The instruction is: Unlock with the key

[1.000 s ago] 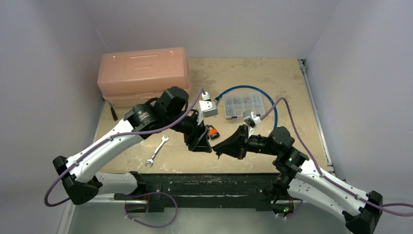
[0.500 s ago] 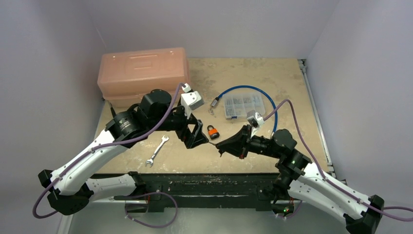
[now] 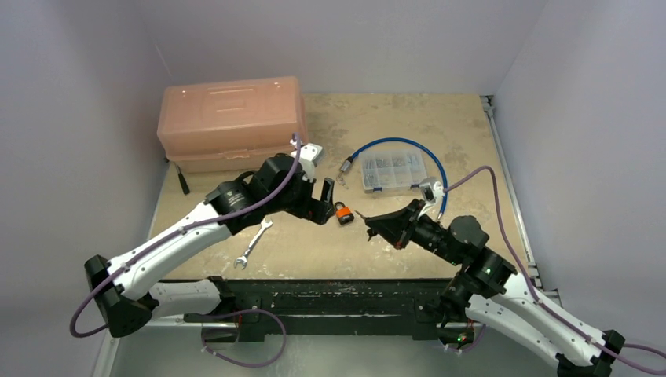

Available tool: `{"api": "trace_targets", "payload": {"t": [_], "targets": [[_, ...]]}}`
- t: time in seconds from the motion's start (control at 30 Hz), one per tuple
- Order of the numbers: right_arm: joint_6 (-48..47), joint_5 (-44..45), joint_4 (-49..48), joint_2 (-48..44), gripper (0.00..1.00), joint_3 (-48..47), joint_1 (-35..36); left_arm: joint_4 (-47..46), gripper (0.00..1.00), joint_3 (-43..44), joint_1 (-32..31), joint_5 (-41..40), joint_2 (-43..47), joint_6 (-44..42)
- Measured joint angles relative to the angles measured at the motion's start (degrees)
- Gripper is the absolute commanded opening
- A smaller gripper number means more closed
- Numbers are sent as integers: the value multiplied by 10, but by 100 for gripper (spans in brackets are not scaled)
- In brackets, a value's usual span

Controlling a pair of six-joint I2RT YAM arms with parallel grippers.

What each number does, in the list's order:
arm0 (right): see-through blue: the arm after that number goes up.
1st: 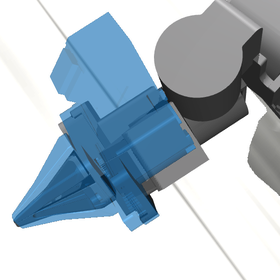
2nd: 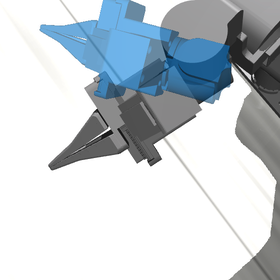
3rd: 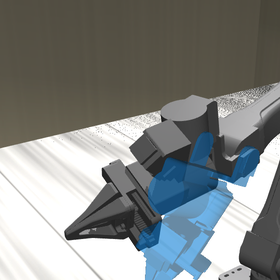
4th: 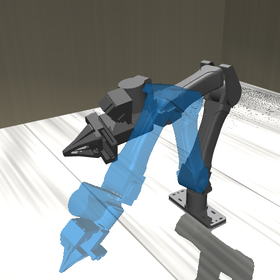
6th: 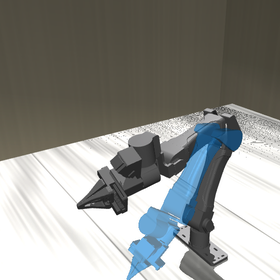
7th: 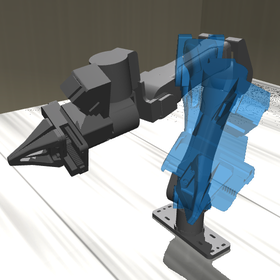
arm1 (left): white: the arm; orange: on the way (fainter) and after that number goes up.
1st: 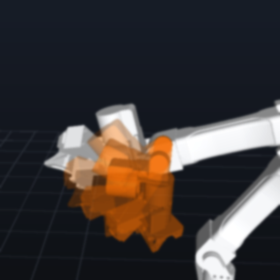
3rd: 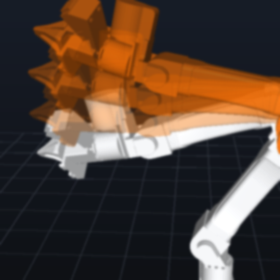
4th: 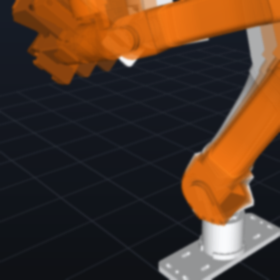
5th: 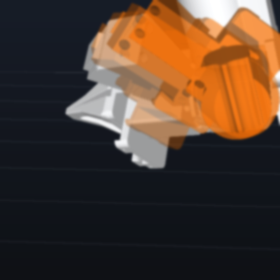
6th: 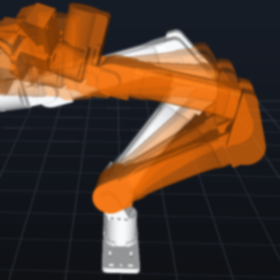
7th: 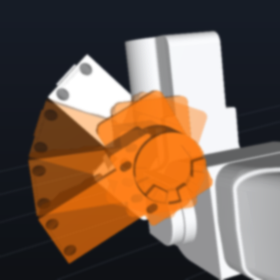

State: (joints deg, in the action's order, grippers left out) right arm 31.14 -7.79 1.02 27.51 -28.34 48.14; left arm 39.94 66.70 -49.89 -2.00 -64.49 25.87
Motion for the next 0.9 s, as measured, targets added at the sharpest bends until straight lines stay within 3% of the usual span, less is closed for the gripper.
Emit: {"api": "trace_targets", "payload": {"t": [0.43, 0.53, 0.67, 0.9], "targets": [[50, 116, 77, -62, 0, 11, 0, -31, 84, -33, 0, -53, -108, 105], [53, 127, 92, -67, 0, 14, 0, -46, 77, -41, 0, -57, -120, 120], [56, 128, 99, -71, 0, 14, -1, -113, 61, -76, 0, -29, -102, 118], [48, 127, 90, -64, 0, 14, -1, -179, 61, -97, 0, 21, -24, 119]]}}
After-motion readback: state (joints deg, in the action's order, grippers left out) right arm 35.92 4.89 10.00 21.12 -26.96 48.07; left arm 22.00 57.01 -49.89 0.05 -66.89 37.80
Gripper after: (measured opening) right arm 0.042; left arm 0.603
